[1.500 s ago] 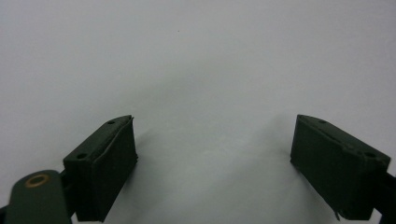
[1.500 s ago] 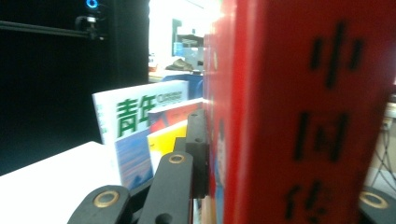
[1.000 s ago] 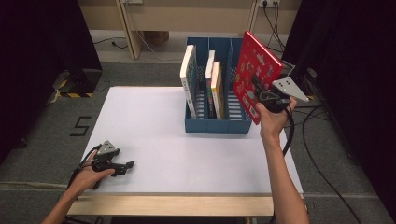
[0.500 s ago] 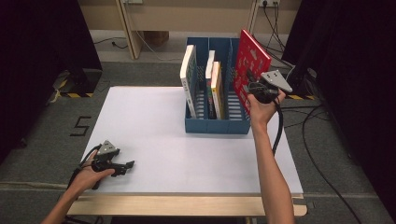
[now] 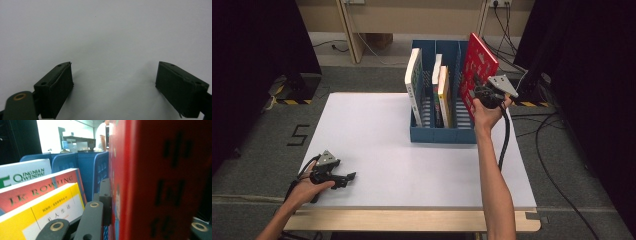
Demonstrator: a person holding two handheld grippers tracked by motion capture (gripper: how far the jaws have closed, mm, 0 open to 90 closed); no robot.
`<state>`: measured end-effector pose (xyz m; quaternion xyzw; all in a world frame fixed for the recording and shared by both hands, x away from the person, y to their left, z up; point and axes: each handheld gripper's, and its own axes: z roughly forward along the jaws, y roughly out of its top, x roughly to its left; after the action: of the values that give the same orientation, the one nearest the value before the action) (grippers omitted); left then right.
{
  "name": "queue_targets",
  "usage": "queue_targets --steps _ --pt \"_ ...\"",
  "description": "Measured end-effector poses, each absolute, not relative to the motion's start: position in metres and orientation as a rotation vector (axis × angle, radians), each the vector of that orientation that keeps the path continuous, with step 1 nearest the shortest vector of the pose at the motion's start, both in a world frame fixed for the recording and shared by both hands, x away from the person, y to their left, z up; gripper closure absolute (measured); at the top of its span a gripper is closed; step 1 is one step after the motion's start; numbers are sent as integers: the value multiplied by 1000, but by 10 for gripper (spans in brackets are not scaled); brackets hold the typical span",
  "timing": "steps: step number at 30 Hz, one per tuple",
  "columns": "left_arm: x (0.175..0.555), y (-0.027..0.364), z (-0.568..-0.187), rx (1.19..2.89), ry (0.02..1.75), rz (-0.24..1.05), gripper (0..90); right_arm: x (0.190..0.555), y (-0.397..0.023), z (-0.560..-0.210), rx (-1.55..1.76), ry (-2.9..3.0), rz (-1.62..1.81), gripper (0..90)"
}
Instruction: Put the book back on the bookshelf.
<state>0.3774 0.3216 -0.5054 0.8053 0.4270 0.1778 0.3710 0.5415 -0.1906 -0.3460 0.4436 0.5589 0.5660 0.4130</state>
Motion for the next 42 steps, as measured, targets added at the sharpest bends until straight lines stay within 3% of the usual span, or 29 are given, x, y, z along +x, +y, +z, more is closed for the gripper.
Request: queue_targets --steps 26,42 --pt "377 322 -505 2064 1094 455 131 562 -187 -390 1219 1412 1376 795" --pt "377 322 -505 2064 1094 455 131 571 -190 -399 1293 1407 1340 791"
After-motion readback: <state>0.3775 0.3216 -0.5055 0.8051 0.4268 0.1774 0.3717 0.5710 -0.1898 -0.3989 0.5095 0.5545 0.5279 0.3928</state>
